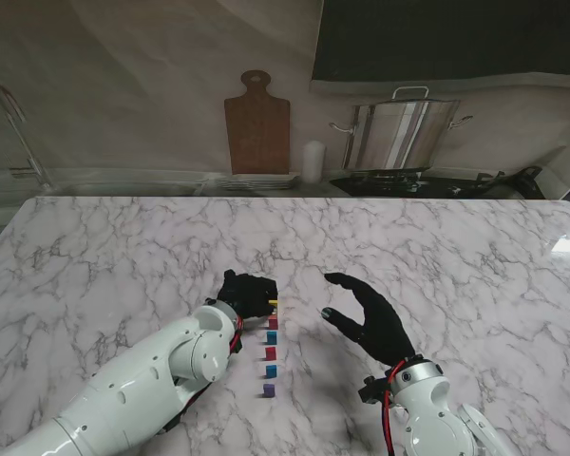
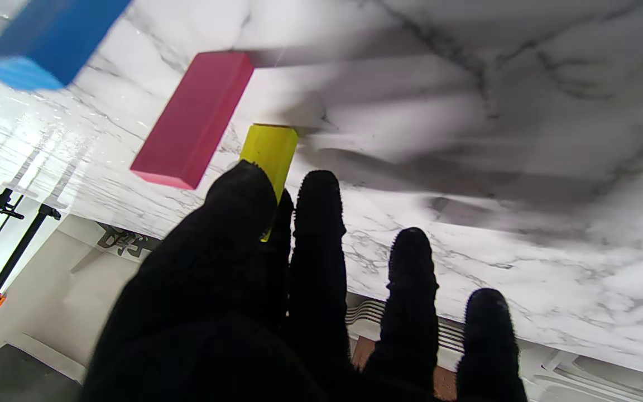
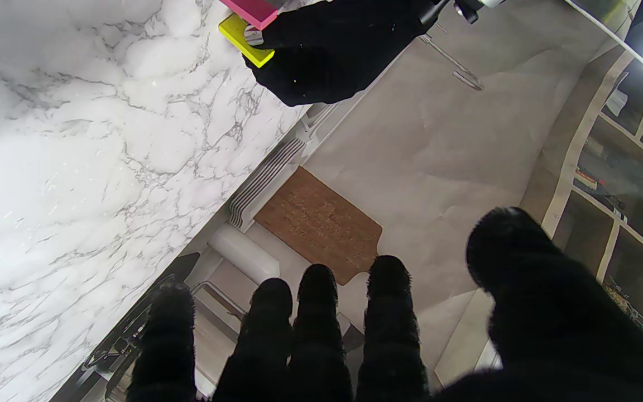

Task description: Arrange dominoes in a row

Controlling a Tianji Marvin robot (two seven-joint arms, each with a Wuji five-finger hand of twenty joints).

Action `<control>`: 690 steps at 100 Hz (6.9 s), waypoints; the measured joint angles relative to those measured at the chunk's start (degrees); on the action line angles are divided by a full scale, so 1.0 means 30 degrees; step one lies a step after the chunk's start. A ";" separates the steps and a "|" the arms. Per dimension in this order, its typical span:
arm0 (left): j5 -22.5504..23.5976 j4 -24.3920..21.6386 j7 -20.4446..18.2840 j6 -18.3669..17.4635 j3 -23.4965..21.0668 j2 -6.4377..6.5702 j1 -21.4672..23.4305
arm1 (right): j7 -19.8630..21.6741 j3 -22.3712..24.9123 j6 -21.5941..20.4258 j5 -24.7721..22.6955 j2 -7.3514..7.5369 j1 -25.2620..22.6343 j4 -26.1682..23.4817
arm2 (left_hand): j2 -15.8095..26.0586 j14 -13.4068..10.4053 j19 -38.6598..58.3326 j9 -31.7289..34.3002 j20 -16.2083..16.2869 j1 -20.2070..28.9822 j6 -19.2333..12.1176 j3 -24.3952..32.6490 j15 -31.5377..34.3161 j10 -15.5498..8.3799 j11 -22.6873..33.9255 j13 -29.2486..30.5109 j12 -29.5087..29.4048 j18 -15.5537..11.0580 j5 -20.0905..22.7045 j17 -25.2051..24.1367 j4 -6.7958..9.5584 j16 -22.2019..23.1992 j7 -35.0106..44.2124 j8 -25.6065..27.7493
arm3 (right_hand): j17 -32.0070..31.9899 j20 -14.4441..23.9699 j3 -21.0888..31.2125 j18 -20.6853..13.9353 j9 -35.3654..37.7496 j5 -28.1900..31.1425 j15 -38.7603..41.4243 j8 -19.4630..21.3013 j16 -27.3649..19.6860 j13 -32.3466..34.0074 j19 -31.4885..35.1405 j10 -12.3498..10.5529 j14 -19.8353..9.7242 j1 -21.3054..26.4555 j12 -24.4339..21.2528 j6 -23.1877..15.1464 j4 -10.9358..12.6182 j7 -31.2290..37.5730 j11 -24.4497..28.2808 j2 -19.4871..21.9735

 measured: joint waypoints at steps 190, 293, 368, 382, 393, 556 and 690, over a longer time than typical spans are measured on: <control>-0.0208 0.0682 0.0823 -0.0600 0.0345 -0.0223 -0.0291 | 0.0004 0.0008 -0.0004 0.0014 -0.0002 0.0030 0.0028 | -0.0182 0.0213 -0.0967 -0.1049 0.0417 -0.0086 -0.0296 -0.0296 0.0028 0.0062 0.2005 -0.0425 0.1480 0.0000 0.0113 0.0000 0.0003 0.0220 0.1640 -0.0543 | 0.0002 0.0000 0.0000 0.0000 0.0001 0.0000 0.0000 0.0000 0.0000 0.0000 0.0001 0.0005 0.0007 0.0000 0.0000 0.0000 0.0000 0.0000 0.0000 0.0000; 0.0071 0.0392 0.0408 -0.0541 0.0171 -0.0084 -0.0194 | 0.0019 0.0026 0.0003 0.0015 0.0002 0.0003 0.0002 | -0.0182 0.0232 -0.1165 -0.1422 0.0419 -0.0089 -0.0614 -0.0310 0.0028 0.0056 0.2504 -0.0813 0.1691 0.0000 0.0113 0.0000 0.0003 0.0221 0.1094 -0.0002 | 0.0002 0.0000 0.0000 0.0001 0.0001 0.0000 0.0000 0.0000 0.0000 0.0000 0.0001 0.0005 0.0013 0.0000 0.0000 0.0000 0.0000 0.0000 0.0001 0.0000; 0.0278 0.0151 -0.0010 -0.0495 0.0090 0.0098 -0.0069 | 0.0027 0.0000 0.0005 -0.0011 0.0003 0.0004 0.0001 | -0.0092 0.0427 -0.1495 -0.2473 0.0422 -0.0281 -0.0614 -0.0200 0.0009 0.0125 0.3430 -0.1192 0.1661 0.0000 0.0113 -0.0001 0.0003 0.0222 0.0387 0.0039 | 0.0003 0.0000 0.0000 0.0001 0.0001 0.0000 0.0000 0.0000 0.0000 0.0000 0.0001 0.0008 0.0020 0.0000 0.0000 0.0000 0.0000 0.0000 0.0001 0.0000; 0.0343 0.0103 -0.0115 -0.0507 0.0084 0.0139 -0.0056 | 0.0027 -0.0011 0.0006 -0.0013 0.0005 0.0007 0.0001 | 0.0055 0.0435 -0.1716 -0.2710 0.0422 -0.0281 -0.0615 -0.0097 -0.0100 0.0182 0.3975 -0.1203 0.1259 0.0000 0.0113 -0.0004 0.0003 0.0222 -0.0463 0.0040 | 0.0003 0.0000 0.0000 0.0001 0.0001 0.0000 0.0000 0.0000 0.0000 0.0000 0.0001 0.0008 0.0022 0.0000 0.0000 0.0000 0.0000 0.0000 0.0001 0.0000; 0.0372 0.0088 -0.0189 -0.0514 0.0084 0.0169 -0.0055 | 0.0027 -0.0012 0.0006 -0.0019 0.0005 0.0010 0.0001 | 0.0065 0.0437 -0.1803 -0.2915 0.0442 -0.0282 -0.0618 -0.0077 -0.0137 0.0196 0.3941 -0.1213 0.1065 0.0000 0.0113 -0.0004 0.0003 0.0222 -0.0484 0.0039 | 0.0003 0.0000 0.0000 0.0001 0.0001 0.0000 0.0000 0.0000 0.0000 0.0000 0.0001 0.0008 0.0022 0.0000 0.0000 0.0000 0.0000 0.0000 0.0001 0.0000; 0.1180 -0.0640 -0.1100 -0.0642 -0.0312 0.0640 0.0213 | 0.0025 0.0010 0.0009 -0.0013 0.0004 -0.0006 -0.0008 | -0.0103 0.0474 -0.2606 -0.3844 0.0747 -0.0797 -0.0624 0.1035 -0.0540 0.0271 0.4398 -0.1796 0.0126 0.0000 0.0119 -0.0010 0.0005 0.0223 -0.3221 -0.0435 | 0.0005 0.0000 0.0000 0.0001 0.0001 0.0000 0.0000 0.0000 0.0000 0.0000 0.0001 0.0010 0.0103 0.0000 0.0000 0.0000 0.0000 0.0000 0.0001 0.0000; 0.3328 -0.2831 -0.3859 -0.0997 -0.2957 0.1598 0.1896 | 0.0007 -0.0060 0.0000 -0.0138 0.0005 -0.0006 -0.0013 | 0.0024 0.0692 -0.5014 -0.7698 0.1155 -0.3386 0.1677 0.3771 -0.3886 0.1283 0.2716 -0.2591 -0.4680 0.0000 -0.1481 -0.0032 0.0217 -0.1966 -0.9016 -0.1380 | 0.0004 0.0000 0.0000 0.0001 0.0001 0.0000 0.0000 0.0000 0.0000 0.0000 0.0001 0.0011 0.0125 0.0000 0.0000 0.0000 0.0000 0.0000 0.0001 0.0000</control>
